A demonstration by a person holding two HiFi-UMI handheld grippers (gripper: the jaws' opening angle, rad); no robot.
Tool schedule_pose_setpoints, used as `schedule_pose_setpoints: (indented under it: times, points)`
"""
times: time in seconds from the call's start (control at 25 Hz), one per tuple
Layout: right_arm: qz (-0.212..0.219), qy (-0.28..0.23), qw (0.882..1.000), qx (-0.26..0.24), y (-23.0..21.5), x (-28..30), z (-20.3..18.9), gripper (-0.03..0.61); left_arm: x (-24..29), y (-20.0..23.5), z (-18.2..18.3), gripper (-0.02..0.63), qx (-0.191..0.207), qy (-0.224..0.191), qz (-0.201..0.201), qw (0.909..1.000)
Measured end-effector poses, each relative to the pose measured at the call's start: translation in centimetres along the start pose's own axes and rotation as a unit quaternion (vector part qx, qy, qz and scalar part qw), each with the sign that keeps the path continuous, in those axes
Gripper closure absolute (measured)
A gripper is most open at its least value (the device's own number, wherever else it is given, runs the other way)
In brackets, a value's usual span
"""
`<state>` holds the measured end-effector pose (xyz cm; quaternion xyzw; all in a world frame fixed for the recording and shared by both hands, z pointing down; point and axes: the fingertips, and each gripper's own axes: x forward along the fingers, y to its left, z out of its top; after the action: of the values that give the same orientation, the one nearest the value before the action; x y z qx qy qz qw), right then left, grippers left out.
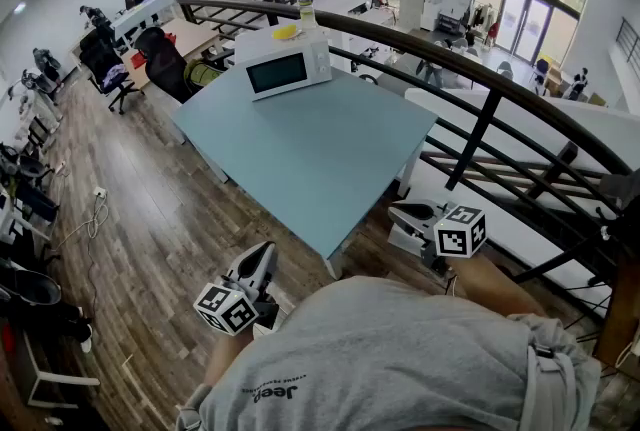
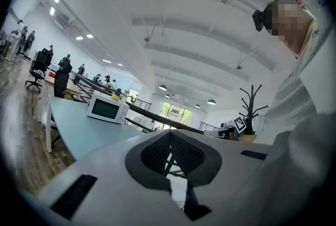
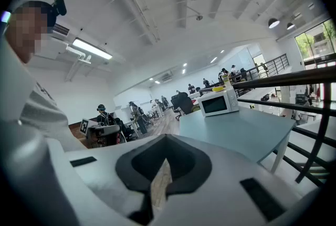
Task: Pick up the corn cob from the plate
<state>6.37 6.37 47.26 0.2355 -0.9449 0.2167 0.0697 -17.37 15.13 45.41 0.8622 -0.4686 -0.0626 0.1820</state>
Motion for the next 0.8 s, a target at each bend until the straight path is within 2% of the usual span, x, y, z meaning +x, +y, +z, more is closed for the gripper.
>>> schedule_pose_setpoints:
  times: [0.44, 0.68, 0.8]
  points:
    - [0.011, 0.004, 1.000, -0.001, -0.2, -0.3, -0.3, 0.565, 0.2, -0.5, -0.4, 0.597, -0.008, -0.002, 0.009, 0.9999]
    - [0.031, 0.001, 0.999, 0.042, -0.5, -0.4, -0.4, 0.563, 0.7, -1.0, -0.4, 0.597, -0.009, 0.000, 0.009, 0.9999]
    - [0.036, -0.002, 0.998, 0.046, -0.9, -0.9, -0.4, 0.563, 1.2, -1.4, -0.4, 0.597, -0.007, 0.000, 0.011, 0.9999]
